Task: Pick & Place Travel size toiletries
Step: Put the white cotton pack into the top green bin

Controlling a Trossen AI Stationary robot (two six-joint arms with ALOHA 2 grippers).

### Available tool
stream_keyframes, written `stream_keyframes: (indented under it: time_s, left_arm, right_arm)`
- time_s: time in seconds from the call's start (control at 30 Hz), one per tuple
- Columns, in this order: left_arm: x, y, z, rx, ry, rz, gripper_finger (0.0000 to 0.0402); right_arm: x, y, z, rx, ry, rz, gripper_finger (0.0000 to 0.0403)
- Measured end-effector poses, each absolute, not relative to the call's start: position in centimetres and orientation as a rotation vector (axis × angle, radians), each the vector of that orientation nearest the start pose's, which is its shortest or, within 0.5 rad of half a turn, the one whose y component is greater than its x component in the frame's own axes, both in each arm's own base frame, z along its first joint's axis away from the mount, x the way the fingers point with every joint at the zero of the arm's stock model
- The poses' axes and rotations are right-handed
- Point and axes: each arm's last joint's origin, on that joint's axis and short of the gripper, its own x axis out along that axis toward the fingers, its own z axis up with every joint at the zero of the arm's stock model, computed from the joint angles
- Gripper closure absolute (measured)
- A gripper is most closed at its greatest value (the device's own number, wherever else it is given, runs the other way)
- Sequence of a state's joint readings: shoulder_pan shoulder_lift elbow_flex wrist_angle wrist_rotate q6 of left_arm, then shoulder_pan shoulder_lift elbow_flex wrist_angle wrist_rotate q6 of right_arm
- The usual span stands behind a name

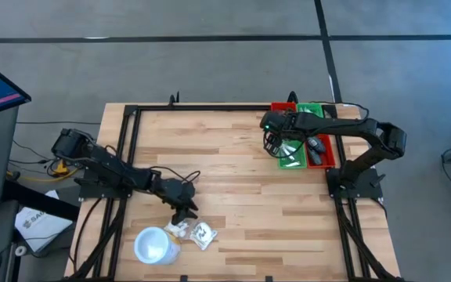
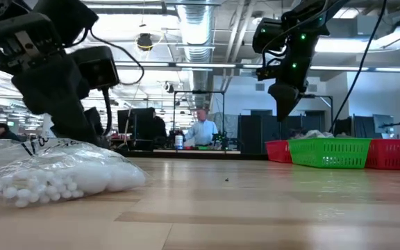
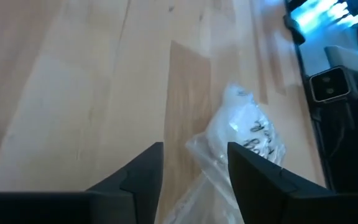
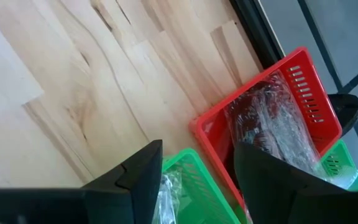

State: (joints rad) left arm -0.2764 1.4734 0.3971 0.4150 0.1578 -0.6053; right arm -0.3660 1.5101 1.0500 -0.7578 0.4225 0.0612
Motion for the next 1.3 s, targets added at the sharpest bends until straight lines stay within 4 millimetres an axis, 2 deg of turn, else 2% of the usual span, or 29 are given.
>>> stream_keyframes:
  time_s: [0.3,1.03,1.3]
  left_arm:
    - [23.1,-7.3,10.2,-0.633,0.86,-0.218,0.0237]
    - [23.2,-7.9,10.1,-0.677,0.865,-0.254,0.0238]
    - [23.3,-7.9,10.2,-0.676,0.843,-0.252,0.0275]
  right_arm:
    - [26.0,-11.2,22.4,0.016,1.224,-0.726,0.0221]
    - [26.0,-11.3,22.4,0.016,1.22,-0.726,0.023]
    - [26.0,-11.3,22.4,0.016,1.219,-0.727,0.0232]
